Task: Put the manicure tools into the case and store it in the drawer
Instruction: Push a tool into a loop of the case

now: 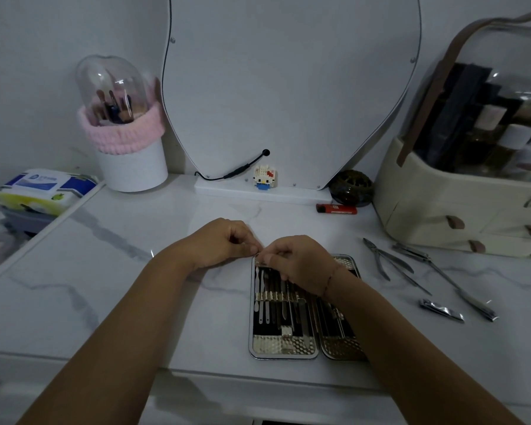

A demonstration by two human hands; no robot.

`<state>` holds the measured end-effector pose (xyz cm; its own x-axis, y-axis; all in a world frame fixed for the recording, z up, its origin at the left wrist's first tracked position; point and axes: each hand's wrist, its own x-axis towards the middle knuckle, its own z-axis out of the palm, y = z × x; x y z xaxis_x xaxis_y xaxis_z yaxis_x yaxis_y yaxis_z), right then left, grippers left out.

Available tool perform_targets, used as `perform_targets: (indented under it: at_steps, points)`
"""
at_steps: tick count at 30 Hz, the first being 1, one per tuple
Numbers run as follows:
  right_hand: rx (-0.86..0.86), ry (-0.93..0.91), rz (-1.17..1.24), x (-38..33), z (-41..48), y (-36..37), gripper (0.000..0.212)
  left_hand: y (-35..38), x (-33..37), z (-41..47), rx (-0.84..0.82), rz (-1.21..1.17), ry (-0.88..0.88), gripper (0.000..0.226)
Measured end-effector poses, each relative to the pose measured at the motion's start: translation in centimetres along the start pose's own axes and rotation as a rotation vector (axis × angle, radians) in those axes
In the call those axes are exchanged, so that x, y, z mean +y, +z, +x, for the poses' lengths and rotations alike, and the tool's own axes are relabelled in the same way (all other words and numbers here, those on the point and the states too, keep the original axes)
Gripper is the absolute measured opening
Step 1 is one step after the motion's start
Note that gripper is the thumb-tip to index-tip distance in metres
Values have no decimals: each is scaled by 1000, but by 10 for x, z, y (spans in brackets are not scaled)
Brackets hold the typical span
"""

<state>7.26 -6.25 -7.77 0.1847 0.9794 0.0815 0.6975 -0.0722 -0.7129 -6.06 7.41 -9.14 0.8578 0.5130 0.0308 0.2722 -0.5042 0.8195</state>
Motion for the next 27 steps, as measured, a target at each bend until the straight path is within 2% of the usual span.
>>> perform_targets:
  at_steps: [27]
  points:
    - [-25,-64,-19,-2,-5,-2,18,1,7,-3,-5,20,-20,9]
